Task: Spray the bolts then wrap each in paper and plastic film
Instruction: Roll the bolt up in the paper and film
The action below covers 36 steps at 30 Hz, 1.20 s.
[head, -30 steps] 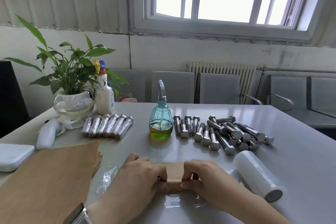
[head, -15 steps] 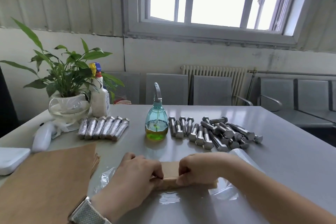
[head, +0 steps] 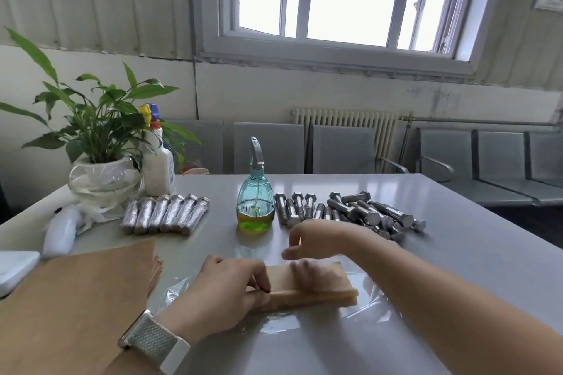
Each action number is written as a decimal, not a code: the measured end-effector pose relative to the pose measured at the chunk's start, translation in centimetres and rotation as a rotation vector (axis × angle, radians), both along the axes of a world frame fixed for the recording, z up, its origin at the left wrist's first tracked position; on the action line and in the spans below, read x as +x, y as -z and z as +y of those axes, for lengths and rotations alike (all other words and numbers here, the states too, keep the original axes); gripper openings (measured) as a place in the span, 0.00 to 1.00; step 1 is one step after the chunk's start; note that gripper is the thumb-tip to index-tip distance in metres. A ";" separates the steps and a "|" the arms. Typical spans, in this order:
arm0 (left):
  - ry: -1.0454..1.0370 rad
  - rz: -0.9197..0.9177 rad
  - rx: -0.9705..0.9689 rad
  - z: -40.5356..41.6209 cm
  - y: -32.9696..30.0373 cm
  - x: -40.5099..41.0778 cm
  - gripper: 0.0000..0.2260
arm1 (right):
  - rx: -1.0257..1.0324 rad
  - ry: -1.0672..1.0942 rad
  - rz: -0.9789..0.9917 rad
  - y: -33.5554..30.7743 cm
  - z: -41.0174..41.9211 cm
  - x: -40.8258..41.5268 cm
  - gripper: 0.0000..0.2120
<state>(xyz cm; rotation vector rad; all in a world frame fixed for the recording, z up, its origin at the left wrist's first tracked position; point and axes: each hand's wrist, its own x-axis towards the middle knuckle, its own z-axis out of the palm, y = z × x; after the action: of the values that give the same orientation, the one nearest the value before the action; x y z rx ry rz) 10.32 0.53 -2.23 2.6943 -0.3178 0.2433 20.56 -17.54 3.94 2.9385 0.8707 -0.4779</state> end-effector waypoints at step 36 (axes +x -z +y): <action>0.111 -0.299 0.228 -0.6 -0.6 -1.0 0.05 | 0.307 -0.134 -0.359 2.8 -4.3 -6.2 0.02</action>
<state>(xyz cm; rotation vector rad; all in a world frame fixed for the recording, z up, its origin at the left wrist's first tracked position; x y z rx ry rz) 9.28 -0.05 -1.67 2.8485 -0.6153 0.6128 14.34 -21.82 1.16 3.0495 1.1638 0.2052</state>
